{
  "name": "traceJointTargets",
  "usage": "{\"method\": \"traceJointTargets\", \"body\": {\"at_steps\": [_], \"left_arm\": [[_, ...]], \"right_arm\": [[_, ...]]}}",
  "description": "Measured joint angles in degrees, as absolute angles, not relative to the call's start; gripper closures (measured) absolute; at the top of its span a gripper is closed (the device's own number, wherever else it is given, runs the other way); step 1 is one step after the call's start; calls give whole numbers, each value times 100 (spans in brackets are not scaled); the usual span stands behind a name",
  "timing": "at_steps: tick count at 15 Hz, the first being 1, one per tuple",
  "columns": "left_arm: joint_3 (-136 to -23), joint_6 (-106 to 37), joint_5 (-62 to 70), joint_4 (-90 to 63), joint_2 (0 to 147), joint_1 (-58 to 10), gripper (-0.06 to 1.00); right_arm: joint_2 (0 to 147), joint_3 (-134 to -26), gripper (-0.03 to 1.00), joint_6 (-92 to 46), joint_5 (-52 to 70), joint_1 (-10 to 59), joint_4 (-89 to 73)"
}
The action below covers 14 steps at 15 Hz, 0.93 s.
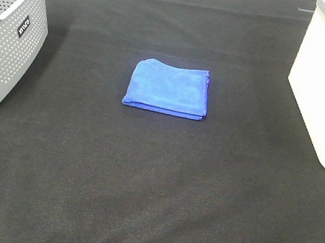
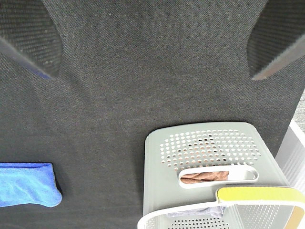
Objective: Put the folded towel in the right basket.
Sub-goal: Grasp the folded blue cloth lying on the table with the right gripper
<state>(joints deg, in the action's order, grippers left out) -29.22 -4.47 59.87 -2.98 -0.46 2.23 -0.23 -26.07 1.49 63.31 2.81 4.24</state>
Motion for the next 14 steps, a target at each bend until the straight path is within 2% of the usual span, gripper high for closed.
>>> {"method": "traceJointTargets", "body": {"at_steps": [3,6,7,8,9,11,14], "left_arm": [[-2922,-447,5987,-298,-46,223,-4],[-2922,-447,5987,-298,-46,223,-4],[-2922,-447,5987,-298,-46,223,-4],[-2922,-447,5987,-298,-46,223,-4],[-2922,-447,5987,-298,-46,223,-4],[-2922,-447,5987,-298,-46,223,-4],[-2922,-447,5987,-298,-46,223,-4]], "right_arm": [[103,-2607,-1,149,6331,281,309],[1690,-3272,-1,189,6154,281,-160],[1690,-3272,-1,189,6154,281,-160],[3380,-4463,-1,212,6234,281,-682],[3380,-4463,-1,212,6234,281,-682],[5191,-5953,-1,212,6452,281,-842],[6807,-7322,-1,201,6663,281,-963]]}}
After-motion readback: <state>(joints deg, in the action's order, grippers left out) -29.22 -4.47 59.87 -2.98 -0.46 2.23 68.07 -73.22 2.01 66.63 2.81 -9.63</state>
